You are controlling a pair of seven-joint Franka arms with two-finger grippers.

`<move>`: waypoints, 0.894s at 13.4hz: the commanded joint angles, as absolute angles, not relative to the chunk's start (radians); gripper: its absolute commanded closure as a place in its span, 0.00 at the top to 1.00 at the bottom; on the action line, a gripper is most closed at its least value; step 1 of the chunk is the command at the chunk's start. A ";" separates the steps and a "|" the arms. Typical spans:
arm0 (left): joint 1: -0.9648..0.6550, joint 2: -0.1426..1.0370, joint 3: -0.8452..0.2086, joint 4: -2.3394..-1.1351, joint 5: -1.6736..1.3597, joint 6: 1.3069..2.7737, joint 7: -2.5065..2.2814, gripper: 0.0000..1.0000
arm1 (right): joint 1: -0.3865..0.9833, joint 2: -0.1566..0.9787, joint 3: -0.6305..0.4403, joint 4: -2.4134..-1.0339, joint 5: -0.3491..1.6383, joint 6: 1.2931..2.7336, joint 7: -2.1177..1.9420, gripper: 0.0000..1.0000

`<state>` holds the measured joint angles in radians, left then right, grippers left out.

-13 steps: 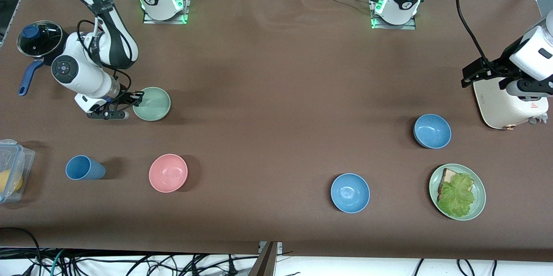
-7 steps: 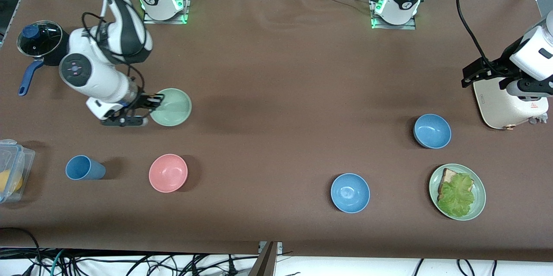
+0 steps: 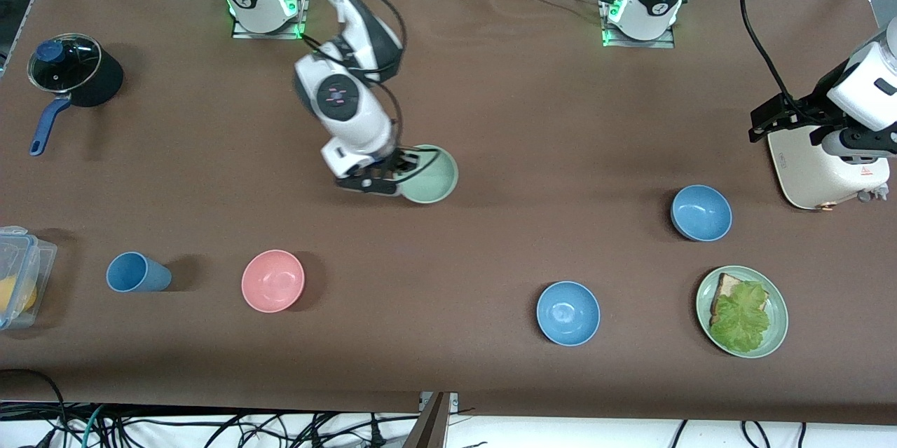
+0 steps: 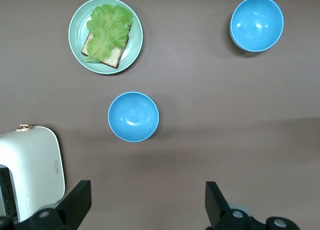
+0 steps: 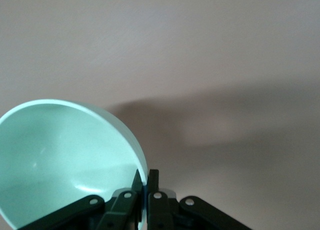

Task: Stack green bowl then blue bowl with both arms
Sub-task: 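Slide the green bowl with the right gripper toward the table middle, then release the green bowl and retract the right gripper while the left gripper reaches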

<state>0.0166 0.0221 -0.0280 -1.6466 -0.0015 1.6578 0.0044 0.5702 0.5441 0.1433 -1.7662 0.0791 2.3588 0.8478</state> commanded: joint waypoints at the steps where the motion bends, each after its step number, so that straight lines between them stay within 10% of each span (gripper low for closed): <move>1: 0.018 0.035 -0.031 -1.617 -0.003 1.641 -0.002 1.00 | 0.632 0.633 0.132 -1.703 0.084 2.454 0.995 0.00; 4: 0.018 0.035 -0.031 -1.617 -0.003 1.641 -0.002 1.00 | 0.661 0.687 0.132 -1.658 0.081 2.484 1.083 0.00; 5: 0.018 0.035 -0.031 -1.617 -0.003 1.641 -0.002 1.00 | 0.661 0.689 0.132 -1.658 0.081 2.484 1.088 0.34; 6: 0.018 0.035 -0.031 -1.617 -0.003 1.641 -0.002 1.00 | 0.660 0.686 0.130 -1.657 0.081 2.484 1.091 0.99; 12: 0.018 0.035 -0.031 -1.618 -0.003 1.637 -0.003 1.00 | 0.634 0.546 0.003 -1.602 0.078 2.234 0.949 1.00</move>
<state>0.0166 0.0222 -0.0280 -1.6465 -0.0015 1.6566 0.0044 0.6481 0.6217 0.0442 -1.6157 0.0770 2.3515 1.0318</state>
